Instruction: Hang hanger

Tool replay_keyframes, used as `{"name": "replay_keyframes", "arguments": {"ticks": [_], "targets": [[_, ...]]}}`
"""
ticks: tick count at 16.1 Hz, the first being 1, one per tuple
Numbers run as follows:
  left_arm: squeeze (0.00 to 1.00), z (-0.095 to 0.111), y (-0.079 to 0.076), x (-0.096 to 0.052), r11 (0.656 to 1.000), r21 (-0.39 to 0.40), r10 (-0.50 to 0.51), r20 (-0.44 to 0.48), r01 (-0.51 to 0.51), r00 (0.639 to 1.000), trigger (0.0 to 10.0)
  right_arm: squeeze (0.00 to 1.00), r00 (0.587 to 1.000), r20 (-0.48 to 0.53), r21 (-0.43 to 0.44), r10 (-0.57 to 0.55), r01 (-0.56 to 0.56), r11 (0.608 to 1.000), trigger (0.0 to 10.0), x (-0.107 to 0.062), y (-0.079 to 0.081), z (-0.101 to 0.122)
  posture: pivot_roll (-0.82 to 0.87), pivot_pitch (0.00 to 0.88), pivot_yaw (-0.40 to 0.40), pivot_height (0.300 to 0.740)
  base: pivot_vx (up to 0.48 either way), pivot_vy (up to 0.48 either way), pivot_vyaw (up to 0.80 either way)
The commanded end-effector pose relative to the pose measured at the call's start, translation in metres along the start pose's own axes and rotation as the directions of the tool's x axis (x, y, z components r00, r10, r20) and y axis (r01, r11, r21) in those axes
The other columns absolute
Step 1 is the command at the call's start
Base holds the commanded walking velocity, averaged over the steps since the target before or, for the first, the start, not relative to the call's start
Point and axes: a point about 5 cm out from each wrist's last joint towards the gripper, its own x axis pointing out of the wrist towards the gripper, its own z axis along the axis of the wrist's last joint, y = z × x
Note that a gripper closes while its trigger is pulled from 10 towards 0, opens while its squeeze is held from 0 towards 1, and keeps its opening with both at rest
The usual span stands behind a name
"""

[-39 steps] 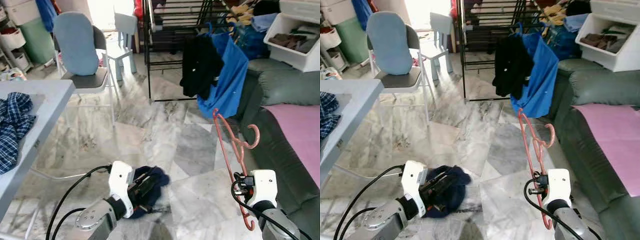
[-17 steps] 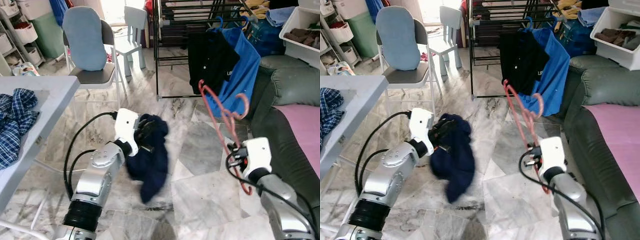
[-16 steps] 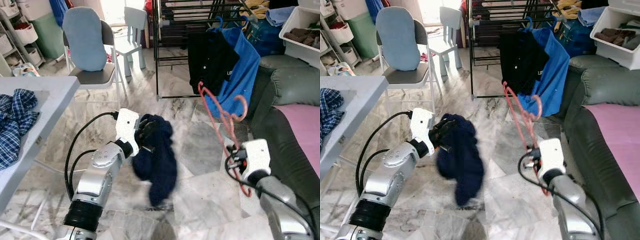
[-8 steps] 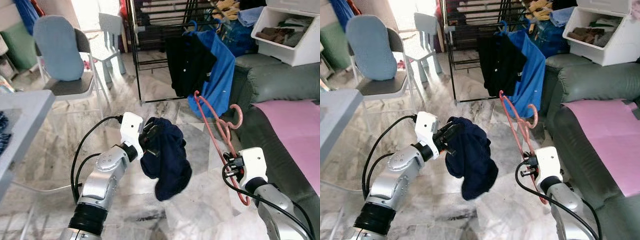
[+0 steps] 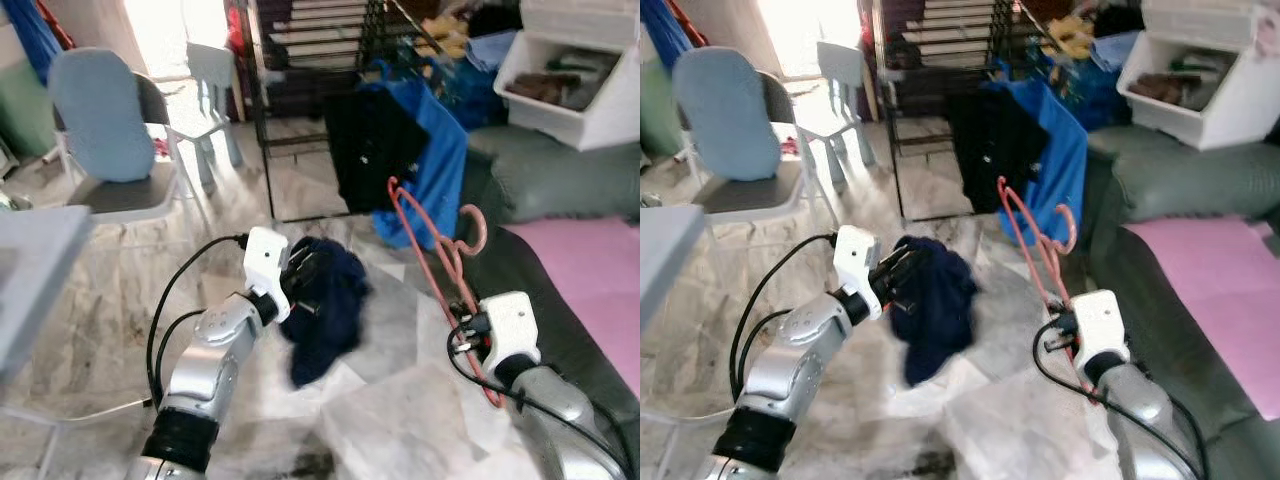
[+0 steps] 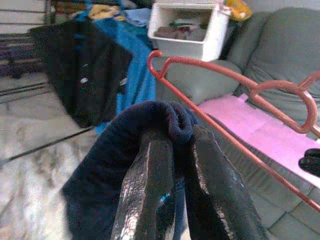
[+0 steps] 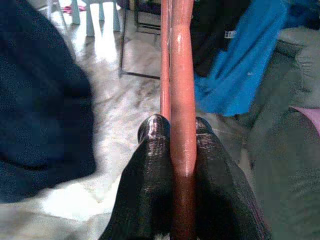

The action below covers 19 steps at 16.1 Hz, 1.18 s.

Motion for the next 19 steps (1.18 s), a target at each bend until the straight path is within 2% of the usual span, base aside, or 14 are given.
{"name": "replay_keyframes", "arguments": {"ticks": [1, 3, 14, 15, 16, 18, 19], "targets": [[0.00, 0.008, 0.003, 0.000, 1.000, 0.014, 0.002, 0.029, -0.002, 1.000, 10.0, 0.00, 0.999, 0.031, -0.014, 0.007, -0.007, 1.000, 10.0, 0.000, 0.001, 0.007, -0.16, 0.000, 0.039, 0.740, 0.000, 0.446, 0.00], [0.00, 0.007, 0.003, -0.001, 1.000, 0.019, 0.005, 0.027, -0.006, 1.000, 10.0, 0.00, 0.999, 0.031, -0.016, 0.008, -0.008, 1.000, 10.0, 0.000, 0.001, 0.007, -0.16, 0.000, 0.038, 0.740, 0.000, 0.450, 0.00], [0.00, 0.005, -0.006, -0.001, 0.998, 0.064, -0.005, 0.041, 0.002, 0.999, 10.0, 0.00, 0.999, 0.034, -0.027, 0.012, -0.011, 1.000, 10.0, 0.004, 0.003, 0.007, -0.15, 0.000, 0.038, 0.740, 0.000, 0.000, 0.00], [0.00, 0.006, -0.002, -0.001, 0.994, 0.106, 0.008, 0.038, -0.012, 0.999, 10.0, 0.00, 0.999, 0.029, -0.043, 0.025, -0.024, 0.999, 10.0, 0.003, -0.001, 0.007, -0.15, 0.000, 0.036, 0.740, 0.000, 0.000, 0.00], [0.00, 0.003, 0.003, -0.003, 0.979, 0.206, -0.001, 0.002, 0.000, 1.000, 10.0, 0.00, 0.999, 0.015, -0.065, 0.039, -0.038, 0.997, 10.0, 0.004, -0.006, 0.009, -0.15, 0.000, 0.036, 0.740, 0.000, 0.000, 0.00], [0.00, 0.003, 0.014, -0.005, 0.920, 0.391, -0.014, -0.042, 0.030, 0.999, 10.0, 0.00, 0.995, -0.030, -0.139, 0.094, -0.097, 0.986, 10.0, 0.004, -0.010, 0.010, -0.15, 0.000, 0.039, 0.740, 0.000, 0.000, 0.00], [0.00, 0.005, 0.017, -0.005, 0.895, 0.444, -0.025, -0.052, 0.046, 0.998, 10.0, 0.00, 0.993, -0.044, -0.160, 0.106, -0.112, 0.981, 10.0, 0.004, -0.011, 0.010, -0.15, 0.000, 0.039, 0.740, 0.000, 0.000, 0.00]]}}
